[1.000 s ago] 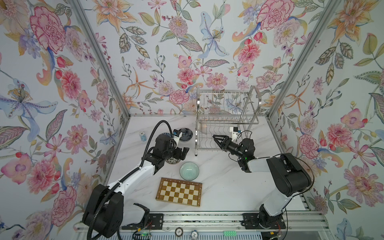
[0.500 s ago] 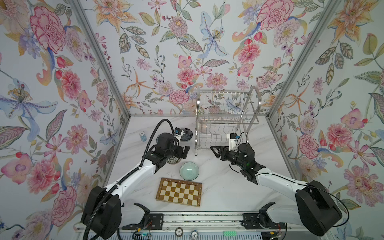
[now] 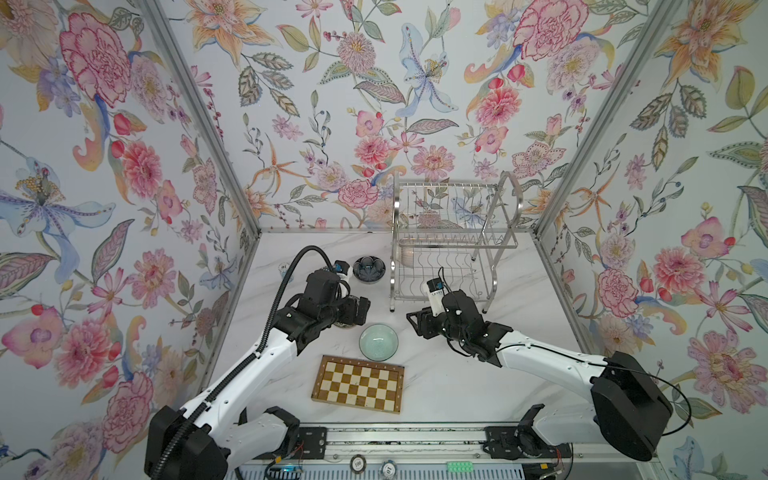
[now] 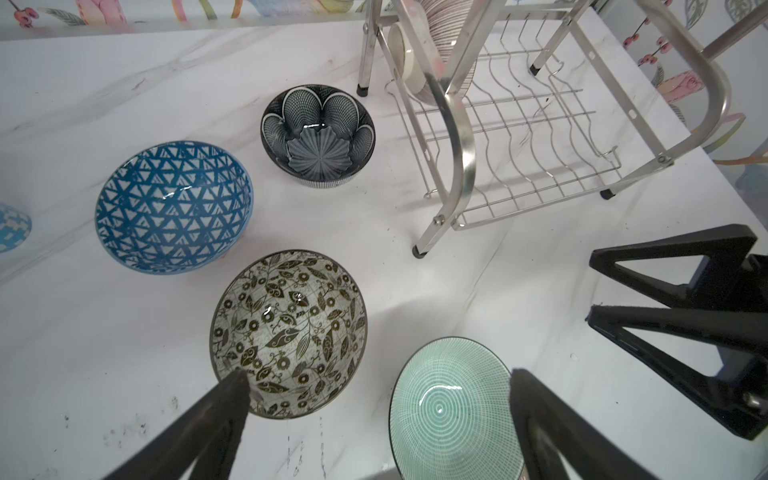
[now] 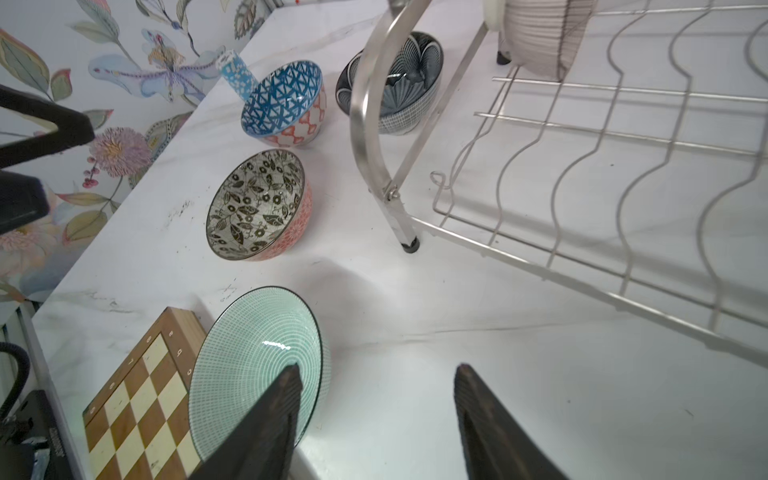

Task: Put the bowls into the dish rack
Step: 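Move the right gripper over the mint-green bowl and lower onto its rim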

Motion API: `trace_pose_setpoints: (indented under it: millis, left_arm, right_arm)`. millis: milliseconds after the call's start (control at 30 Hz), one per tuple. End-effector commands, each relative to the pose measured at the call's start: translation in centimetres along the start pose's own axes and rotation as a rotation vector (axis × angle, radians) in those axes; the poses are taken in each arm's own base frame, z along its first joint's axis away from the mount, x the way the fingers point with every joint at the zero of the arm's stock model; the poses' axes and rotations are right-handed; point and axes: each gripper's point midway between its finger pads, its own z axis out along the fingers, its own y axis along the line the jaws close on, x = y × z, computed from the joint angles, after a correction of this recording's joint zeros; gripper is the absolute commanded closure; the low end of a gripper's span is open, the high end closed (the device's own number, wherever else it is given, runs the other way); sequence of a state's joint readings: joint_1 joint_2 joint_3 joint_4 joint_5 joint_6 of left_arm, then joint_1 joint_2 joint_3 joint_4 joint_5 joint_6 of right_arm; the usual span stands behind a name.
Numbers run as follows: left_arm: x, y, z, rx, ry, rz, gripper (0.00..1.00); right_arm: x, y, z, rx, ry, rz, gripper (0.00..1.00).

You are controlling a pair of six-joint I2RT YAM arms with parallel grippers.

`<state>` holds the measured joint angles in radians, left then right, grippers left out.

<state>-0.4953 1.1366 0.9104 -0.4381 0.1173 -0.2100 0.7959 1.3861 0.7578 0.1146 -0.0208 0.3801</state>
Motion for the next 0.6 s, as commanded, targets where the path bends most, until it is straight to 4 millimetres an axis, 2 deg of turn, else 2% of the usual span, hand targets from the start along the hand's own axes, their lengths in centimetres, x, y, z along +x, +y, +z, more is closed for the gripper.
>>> trace_pose_setpoints:
  millis: [0,200,400,567]
  left_arm:
    - [2.2,1.7,-0.2,-0.07,0.107,-0.004,0.01]
    - [3.0,2.3,0.7,-0.033,0.127,-0.04,0.01]
    - [3.1,3.0,0.6,-0.021,0.078,-0.066,0.01]
    - [3.2,3.4,0.5,-0.025,0.053,-0.065,0.01]
  right_arm:
    - [2.1,0.2,1.0,0.066,0.122,-0.081,0.41]
    - [4.4,2.6,3.0,0.11,0.28,-0.158,0.45]
    - [6.9,3.4,4.8,0.144,0.406,-0.163,0.51]
    - [7.6,3.3,5.7,0.17,0.447,-0.117,0.59]
